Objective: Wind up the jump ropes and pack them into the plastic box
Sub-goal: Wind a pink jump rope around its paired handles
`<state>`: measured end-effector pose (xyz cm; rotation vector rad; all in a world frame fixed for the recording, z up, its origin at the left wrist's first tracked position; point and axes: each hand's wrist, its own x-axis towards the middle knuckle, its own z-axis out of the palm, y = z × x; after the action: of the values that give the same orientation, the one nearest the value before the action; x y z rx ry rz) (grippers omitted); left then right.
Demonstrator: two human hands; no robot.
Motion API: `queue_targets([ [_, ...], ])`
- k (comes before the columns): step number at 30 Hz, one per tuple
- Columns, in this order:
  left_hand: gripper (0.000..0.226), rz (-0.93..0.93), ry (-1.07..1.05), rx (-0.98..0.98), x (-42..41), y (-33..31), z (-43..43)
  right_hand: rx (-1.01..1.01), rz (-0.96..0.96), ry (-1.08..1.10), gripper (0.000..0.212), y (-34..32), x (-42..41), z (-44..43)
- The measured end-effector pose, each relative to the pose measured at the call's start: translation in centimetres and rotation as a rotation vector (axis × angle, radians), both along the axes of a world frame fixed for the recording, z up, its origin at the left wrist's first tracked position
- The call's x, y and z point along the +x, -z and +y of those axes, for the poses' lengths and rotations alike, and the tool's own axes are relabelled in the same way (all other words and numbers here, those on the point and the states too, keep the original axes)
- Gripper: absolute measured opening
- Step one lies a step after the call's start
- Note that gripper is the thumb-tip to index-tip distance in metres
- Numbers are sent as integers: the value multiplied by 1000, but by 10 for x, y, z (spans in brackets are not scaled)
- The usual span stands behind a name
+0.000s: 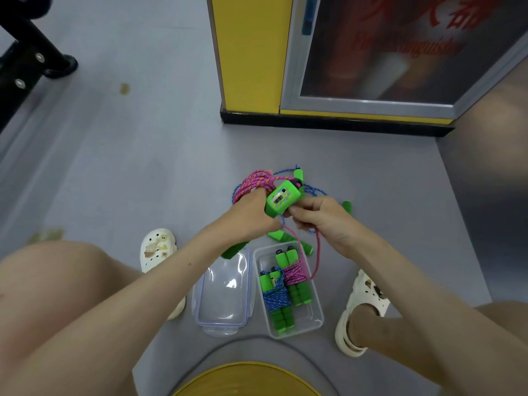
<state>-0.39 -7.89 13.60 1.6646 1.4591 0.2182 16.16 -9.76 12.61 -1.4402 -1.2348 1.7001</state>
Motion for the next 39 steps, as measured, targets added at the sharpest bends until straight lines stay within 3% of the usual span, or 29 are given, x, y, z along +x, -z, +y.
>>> queue_targets([
  [3, 32, -34, 4, -213, -7, -5, -2, 29, -31, 58, 16, 3, 6, 5],
  [6, 47, -158, 53, -365, -12, -8, -6, 40, -39, 18, 20, 7, 7, 6],
  [9, 35, -284, 129, -512, -14, -14, -9, 40, -14, -11, 17, 10, 7, 5],
  [13, 43, -492, 143, -642, -18, -11, -10, 20, 83, 27, 20, 5, 3, 4],
  [16, 36, -625, 178, -682, -18, -13, -12, -12, 146, 49, 20, 1, 0, 2],
  [19, 44, -738, 235, -704, -16, -14, -16, -71, 249, 33, 15, -5, 1, 1],
  [23, 48, -1073, 149, -770, -5, -15, -18, -191, 467, 89, 15, -10, 1, -2],
  [26, 64, -1278, 104, -782, 5, -13, -14, -219, 484, 121, 46, -1, -3, -5],
  [30, 68, -1401, -23, -751, 15, -14, -10, -144, 369, 162, 22, 9, -6, -5],
  [35, 66, -1333, -259, -608, 19, -22, -6, -151, 194, 73, 10, 14, -7, -9],
  [39, 56, -907, -231, -353, 15, -29, -3, -87, 41, -41, 15, 8, -3, -11],
])
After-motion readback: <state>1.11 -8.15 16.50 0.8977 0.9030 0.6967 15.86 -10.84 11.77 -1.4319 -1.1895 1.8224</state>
